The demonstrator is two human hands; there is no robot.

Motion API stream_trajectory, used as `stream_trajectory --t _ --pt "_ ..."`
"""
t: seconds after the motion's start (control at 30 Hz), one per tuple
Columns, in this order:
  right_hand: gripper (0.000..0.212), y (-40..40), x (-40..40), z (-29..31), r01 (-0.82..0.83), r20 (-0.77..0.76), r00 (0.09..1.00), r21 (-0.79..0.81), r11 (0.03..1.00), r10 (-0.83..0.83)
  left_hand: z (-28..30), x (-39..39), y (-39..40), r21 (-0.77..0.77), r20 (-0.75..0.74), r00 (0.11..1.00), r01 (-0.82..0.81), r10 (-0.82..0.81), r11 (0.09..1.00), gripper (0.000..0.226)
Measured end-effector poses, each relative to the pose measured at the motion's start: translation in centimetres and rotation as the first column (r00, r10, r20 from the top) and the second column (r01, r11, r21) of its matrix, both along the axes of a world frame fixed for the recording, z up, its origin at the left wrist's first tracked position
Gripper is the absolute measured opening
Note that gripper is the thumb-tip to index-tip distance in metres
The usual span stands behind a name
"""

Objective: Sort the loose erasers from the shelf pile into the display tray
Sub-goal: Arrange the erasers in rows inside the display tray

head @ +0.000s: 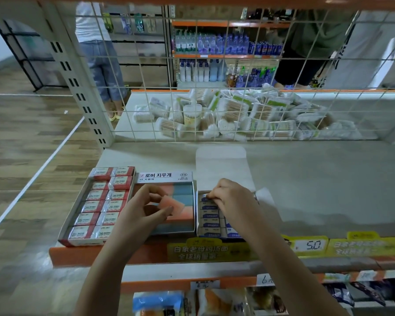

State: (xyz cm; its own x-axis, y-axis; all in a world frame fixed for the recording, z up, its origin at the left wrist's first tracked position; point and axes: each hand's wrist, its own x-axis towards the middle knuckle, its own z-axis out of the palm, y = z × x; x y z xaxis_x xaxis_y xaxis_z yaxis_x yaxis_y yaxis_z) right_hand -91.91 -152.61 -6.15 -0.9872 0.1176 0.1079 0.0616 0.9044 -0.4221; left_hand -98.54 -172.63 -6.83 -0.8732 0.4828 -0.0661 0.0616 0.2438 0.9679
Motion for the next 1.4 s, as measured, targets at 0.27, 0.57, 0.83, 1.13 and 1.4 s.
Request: stream_trajectory --t 0.27,0.57,0.83,1.13,1.4 --pt "0.024 0.3 0.4 0.3 0.055 0.003 0.998 -0.075 0.996 -0.055 0.3 0.2 0.1 0.007 -0.012 1.0 0.002 -0.002 1.0 0.022" --pt "0.018 -0.7 0.2 -0.6 0.166 -0.029 0.986 0.011 0.986 -0.166 2.4 0.5 4.3 0.138 0.004 1.0 0.031 -0.031 0.99 0.016" --pt "0.02 0.0 -0.3 0.0 0.175 0.049 0.984 -0.128 0.976 -0.17 0.8 -0.4 4.4 0.122 0.078 0.995 -0.067 0.058 0.99 0.017" --pt "0.017 0.3 -0.5 0.6 0.133 0.047 0.99 -0.102 0.986 -0.129 0.7 -0.8 3.8 0.141 0.104 0.993 -0.062 0.047 0.988 0.017" --pt "0.011 0.8 -0.5 0.2 0.149 0.053 0.988 -0.139 0.979 -0.143 0.3 -1.2 3.6 0.147 0.132 0.99 -0.06 0.04 0.987 0.018"
